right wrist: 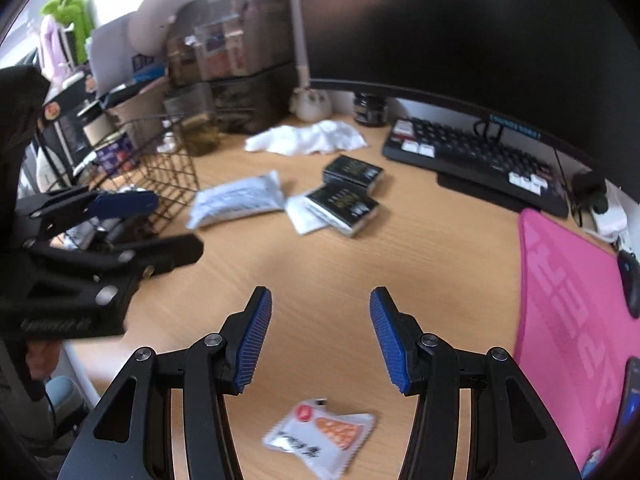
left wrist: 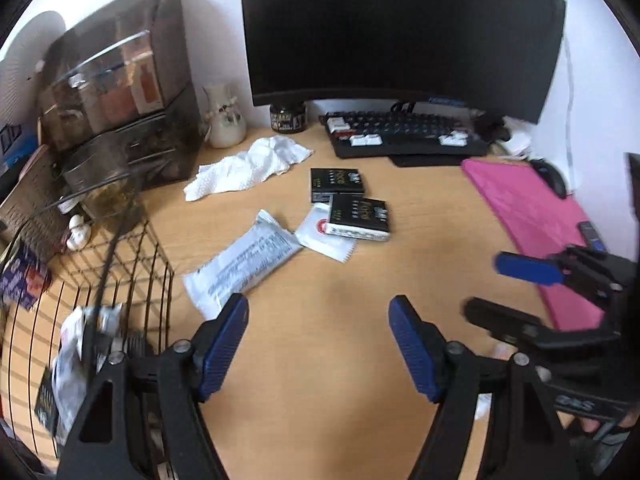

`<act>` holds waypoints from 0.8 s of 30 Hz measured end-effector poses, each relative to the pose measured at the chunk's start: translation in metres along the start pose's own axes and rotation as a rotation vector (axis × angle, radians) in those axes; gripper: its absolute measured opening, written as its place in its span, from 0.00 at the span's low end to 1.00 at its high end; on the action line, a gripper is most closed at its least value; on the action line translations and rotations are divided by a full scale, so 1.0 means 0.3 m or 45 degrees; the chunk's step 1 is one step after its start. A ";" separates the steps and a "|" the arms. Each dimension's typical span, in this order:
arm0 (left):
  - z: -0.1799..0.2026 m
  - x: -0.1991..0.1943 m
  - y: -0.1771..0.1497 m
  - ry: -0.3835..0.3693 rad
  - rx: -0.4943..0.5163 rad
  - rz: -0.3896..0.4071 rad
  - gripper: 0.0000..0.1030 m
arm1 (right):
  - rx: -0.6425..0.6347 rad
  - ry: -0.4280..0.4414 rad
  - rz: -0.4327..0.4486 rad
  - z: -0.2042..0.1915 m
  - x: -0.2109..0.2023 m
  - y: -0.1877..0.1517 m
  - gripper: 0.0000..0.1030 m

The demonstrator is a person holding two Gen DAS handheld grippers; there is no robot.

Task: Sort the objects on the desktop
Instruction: 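Bring both open tools back over the remaining items on the desk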

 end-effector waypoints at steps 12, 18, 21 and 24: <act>-0.077 0.255 0.098 0.065 -0.098 -0.083 0.74 | 0.005 0.051 -0.075 0.073 0.151 0.039 0.50; -0.119 0.293 0.127 0.082 -0.177 -0.066 0.74 | 0.023 0.057 -0.119 0.111 0.248 0.106 0.50; -0.140 0.304 0.137 0.067 -0.215 -0.061 0.74 | 0.017 0.066 -0.151 0.122 0.304 0.149 0.50; -0.166 0.312 0.143 0.051 -0.269 -0.050 0.74 | 0.005 0.056 -0.159 0.126 0.352 0.199 0.50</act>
Point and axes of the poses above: each gripper's, at about its wrist camera, not at the fingertips, and x roughly the way its jaws point, z to its right, y to its top, the point moved 5 cm from there along x, roughly the way its jaws point, and after that the axes turned 2 degrees about -z, right-handed, at the moved point
